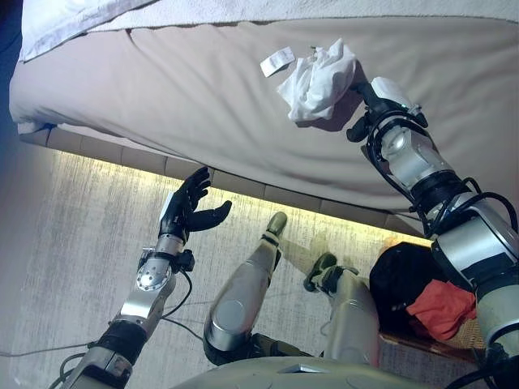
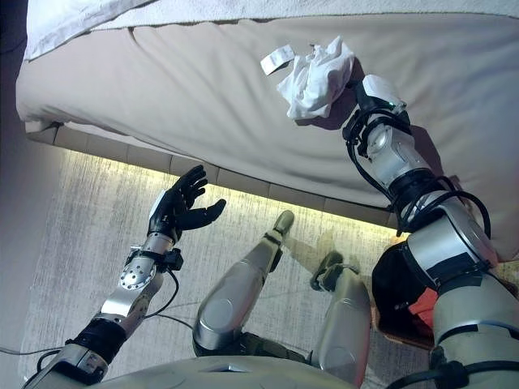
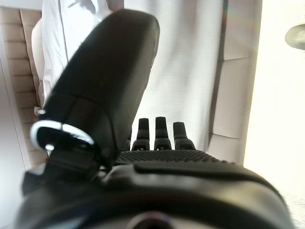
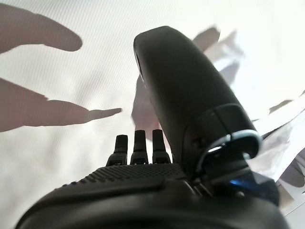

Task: Pick up the clothes from the bed and place them into the basket

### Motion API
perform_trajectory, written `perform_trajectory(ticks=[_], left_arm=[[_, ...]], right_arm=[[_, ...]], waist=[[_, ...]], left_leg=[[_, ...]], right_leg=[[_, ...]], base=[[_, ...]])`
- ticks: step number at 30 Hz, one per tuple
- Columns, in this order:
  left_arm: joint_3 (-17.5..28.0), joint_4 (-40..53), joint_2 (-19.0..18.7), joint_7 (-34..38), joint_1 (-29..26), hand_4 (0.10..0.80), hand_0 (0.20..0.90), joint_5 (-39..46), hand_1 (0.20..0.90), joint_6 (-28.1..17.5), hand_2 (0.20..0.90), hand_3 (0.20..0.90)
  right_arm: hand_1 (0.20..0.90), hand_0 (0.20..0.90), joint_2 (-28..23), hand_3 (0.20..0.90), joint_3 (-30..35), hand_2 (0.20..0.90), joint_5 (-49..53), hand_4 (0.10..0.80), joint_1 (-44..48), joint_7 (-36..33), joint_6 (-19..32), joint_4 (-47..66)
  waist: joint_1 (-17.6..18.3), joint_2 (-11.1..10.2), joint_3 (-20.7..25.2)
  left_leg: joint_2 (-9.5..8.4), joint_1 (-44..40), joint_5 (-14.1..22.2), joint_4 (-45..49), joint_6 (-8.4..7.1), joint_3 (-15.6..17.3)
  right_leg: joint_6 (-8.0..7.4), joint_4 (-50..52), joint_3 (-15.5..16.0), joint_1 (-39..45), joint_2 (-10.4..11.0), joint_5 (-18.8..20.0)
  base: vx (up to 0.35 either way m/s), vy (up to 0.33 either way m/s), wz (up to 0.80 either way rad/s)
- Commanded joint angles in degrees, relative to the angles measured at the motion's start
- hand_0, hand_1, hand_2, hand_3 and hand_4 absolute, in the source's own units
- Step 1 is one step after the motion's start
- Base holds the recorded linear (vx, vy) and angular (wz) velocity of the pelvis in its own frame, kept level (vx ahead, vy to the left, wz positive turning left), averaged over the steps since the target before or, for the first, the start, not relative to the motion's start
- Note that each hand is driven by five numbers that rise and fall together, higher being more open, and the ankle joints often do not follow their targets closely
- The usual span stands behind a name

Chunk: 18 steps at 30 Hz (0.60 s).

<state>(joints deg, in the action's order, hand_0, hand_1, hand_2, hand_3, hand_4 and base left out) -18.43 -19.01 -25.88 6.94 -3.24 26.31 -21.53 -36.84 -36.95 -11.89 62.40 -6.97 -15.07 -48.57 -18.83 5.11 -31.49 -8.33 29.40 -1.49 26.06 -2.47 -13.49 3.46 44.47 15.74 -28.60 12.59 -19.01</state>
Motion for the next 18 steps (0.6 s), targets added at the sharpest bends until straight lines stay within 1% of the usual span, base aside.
perform_trajectory(ticks=[1,6,8,10,12,14,18], left_arm=[[0.3,7.8,-2.7,0.9,0.4,0.8,0.9,1.7,0.9,-7.1,0.9,0.9],[0.5,9.9,-3.6,1.5,1.4,0.8,0.9,2.2,0.9,-8.0,0.9,0.9],[0.3,10.4,-3.8,2.1,1.7,0.8,0.9,2.1,0.9,-8.3,0.9,0.9],[0.2,10.7,-3.7,2.6,2.0,0.8,0.9,1.9,0.9,-8.3,0.9,0.9],[0.3,10.7,-3.8,2.5,2.3,0.8,0.9,2.0,0.9,-8.2,0.9,0.9],[0.3,10.8,-4.0,2.1,2.6,0.8,0.9,2.3,0.9,-8.3,0.9,0.9],[0.5,11.7,-4.4,1.5,4.2,0.8,0.9,2.5,0.9,-8.7,0.9,0.9]], right_arm=[[0.9,0.9,-3.1,0.9,-2.9,0.9,0.2,0.8,10.8,-6.3,1.0,0.7],[0.9,0.9,-3.0,0.9,-3.4,0.9,2.2,0.8,13.5,-8.1,0.3,-0.7],[0.9,0.9,-2.8,0.9,-3.3,0.9,5.4,0.8,14.5,-9.3,1.0,-1.9],[0.9,0.9,-2.4,0.9,-2.0,0.9,10.3,0.8,15.2,-10.7,2.7,-2.5],[0.9,0.9,-0.8,0.9,1.5,0.9,15.2,0.8,15.6,-12.6,4.9,-2.7],[0.9,0.9,-0.3,0.9,2.8,0.9,16.2,0.8,16.1,-13.6,6.3,-3.0],[0.9,0.9,-0.3,0.9,5.2,0.9,22.0,0.8,16.8,-14.1,7.8,-1.1]], waist=[[-0.7,1.2,1.7],[-1.9,1.7,1.7],[-2.3,1.9,1.7],[-2.6,2.1,1.7],[-3.0,2.7,1.7],[-3.2,3.1,1.7],[-3.6,3.6,1.7]], left_leg=[[-3.98,3.2,11.8,12.0,4.78,3.8],[-4.32,6.7,11.8,13.7,5.18,3.2],[-4.45,7.6,11.9,14.4,5.26,3.0],[-4.58,8.1,12.2,15.2,5.3,2.9],[-5.0,9.0,12.9,16.9,5.38,2.9],[-5.26,9.9,13.2,17.9,5.44,2.9],[-5.59,11.2,13.5,19.4,5.58,2.8]], right_leg=[[1.25,0.2,2.0,0.7,-3.6,2.1],[1.16,1.6,2.3,-2.4,-3.9,1.9],[1.33,2.2,2.5,-3.1,-3.9,1.7],[1.55,3.0,2.6,-3.4,-3.9,1.2],[1.8,4.7,2.7,-4.3,-3.7,0.4],[1.82,5.6,2.7,-5.2,-3.5,0.1],[1.79,7.4,2.6,-6.7,-3.0,-0.3]], base=[[-0.035,0.012,0.21],[-0.029,-0.007,0.1],[-0.009,0.0,0.05],[0.018,0.011,0.06],[0.015,0.01,0.02],[0.023,0.017,0.05],[0.028,0.009,0.17]])
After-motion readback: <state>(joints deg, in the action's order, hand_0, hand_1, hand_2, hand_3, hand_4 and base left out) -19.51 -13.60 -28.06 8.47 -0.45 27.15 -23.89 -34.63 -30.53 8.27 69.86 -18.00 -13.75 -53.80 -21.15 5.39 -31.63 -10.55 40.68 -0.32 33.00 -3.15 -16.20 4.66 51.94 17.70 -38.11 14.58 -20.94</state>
